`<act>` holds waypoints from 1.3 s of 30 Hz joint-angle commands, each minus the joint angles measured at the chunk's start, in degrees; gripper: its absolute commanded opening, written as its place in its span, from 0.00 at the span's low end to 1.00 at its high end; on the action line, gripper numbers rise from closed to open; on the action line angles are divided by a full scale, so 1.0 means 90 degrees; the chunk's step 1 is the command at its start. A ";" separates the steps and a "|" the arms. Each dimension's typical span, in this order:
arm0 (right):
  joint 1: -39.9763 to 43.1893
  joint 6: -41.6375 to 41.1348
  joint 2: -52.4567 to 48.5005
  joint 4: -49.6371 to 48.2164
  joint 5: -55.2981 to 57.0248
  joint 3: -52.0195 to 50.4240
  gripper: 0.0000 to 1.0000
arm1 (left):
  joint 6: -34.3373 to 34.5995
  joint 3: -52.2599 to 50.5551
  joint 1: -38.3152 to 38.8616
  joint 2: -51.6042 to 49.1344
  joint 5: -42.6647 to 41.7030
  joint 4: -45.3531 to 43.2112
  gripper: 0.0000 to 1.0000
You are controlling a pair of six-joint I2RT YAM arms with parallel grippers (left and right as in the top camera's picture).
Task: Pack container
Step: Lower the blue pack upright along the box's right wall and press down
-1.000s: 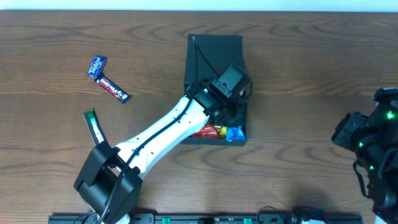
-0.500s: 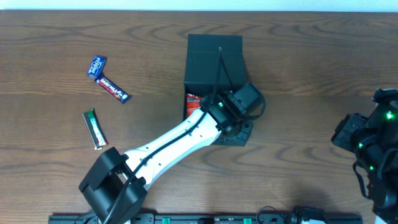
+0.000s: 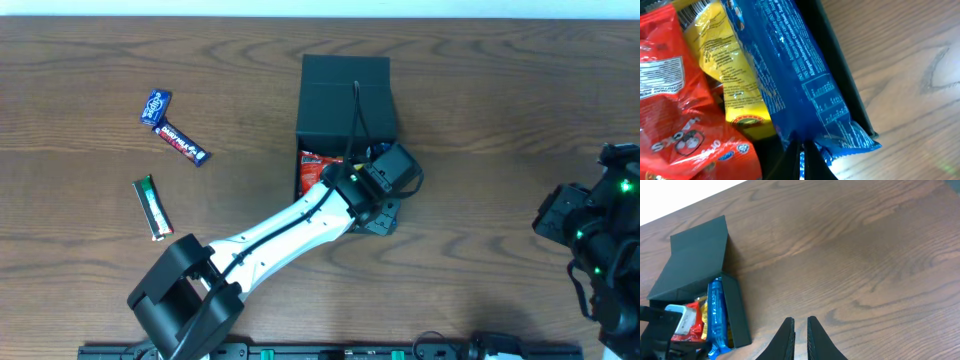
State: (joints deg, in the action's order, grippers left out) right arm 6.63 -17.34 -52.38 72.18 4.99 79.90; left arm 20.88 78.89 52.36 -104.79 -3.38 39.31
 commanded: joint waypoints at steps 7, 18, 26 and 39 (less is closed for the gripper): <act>0.0034 0.0078 0.0034 0.0010 0.0087 0.0112 0.10 | -0.0085 -0.0143 0.0019 0.0029 0.0121 -0.0214 0.06; 0.0034 0.0078 0.0034 0.0010 0.0087 0.0112 0.10 | -0.0117 -0.0143 0.0019 -0.0304 0.0015 -0.0206 0.06; 0.0034 0.0078 0.0034 0.0007 0.0090 0.0112 0.10 | -0.0136 -0.0143 0.0019 -0.0318 0.0012 -0.0189 0.06; 0.0034 0.0078 0.0034 0.0010 0.0087 0.0112 0.10 | -0.0185 -0.0112 0.0007 -0.0648 -0.0274 -0.0129 0.06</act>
State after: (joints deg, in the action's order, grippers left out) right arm 6.63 -17.34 -52.38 72.20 4.99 79.90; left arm 20.69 78.19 52.34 -109.21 -5.39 37.06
